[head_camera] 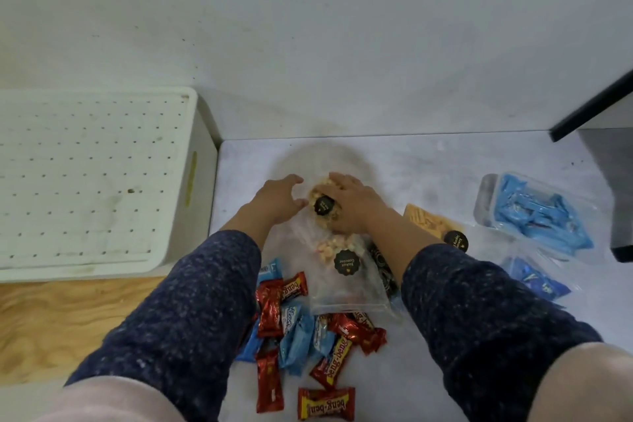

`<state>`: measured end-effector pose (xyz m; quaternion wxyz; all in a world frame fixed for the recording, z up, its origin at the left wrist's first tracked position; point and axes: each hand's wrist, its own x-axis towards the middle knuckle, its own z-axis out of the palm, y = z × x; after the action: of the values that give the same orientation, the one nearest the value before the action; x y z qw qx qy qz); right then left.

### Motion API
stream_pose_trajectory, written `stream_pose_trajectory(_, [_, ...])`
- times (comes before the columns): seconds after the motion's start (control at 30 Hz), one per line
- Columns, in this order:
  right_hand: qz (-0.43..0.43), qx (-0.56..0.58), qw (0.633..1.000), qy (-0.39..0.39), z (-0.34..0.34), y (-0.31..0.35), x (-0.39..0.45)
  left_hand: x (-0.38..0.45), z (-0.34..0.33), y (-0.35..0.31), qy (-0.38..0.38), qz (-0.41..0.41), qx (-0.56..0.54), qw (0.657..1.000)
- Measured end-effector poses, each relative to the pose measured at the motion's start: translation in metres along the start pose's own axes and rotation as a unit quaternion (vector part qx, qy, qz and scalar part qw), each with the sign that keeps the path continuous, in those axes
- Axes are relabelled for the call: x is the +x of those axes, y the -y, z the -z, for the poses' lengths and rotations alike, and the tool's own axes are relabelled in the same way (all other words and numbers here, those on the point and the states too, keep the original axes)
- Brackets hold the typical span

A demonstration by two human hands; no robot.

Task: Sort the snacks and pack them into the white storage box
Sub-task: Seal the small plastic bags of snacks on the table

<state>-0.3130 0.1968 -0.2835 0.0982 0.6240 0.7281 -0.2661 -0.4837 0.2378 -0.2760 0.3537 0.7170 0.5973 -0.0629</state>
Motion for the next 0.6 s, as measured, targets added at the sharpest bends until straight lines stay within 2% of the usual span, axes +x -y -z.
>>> stream_pose_trajectory(0.17, [-0.033,0.121,0.990,-0.068,0.006,0.008,-0.011,-0.004,0.032,-0.014,-0.022,-0.033,-0.152,0.988])
stream_pose_trajectory(0.3, [-0.040,0.200,0.963,-0.179,0.026,0.026,-0.034,-0.016,0.063,-0.034,-0.045,-0.025,-0.335,0.941])
stream_pose_trajectory(0.4, [-0.049,0.321,0.897,-0.301,0.042,0.050,-0.054,-0.027,0.087,-0.045,-0.066,-0.026,-0.423,0.903])
stream_pose_trajectory(0.47, [-0.059,0.408,0.839,-0.355,0.053,0.069,-0.065,-0.040,0.106,-0.053,-0.071,-0.028,-0.482,0.873])
stream_pose_trajectory(0.6, [-0.056,0.512,0.730,-0.450,0.077,0.103,-0.085,-0.084,0.145,-0.072,-0.070,-0.059,-0.572,0.815])
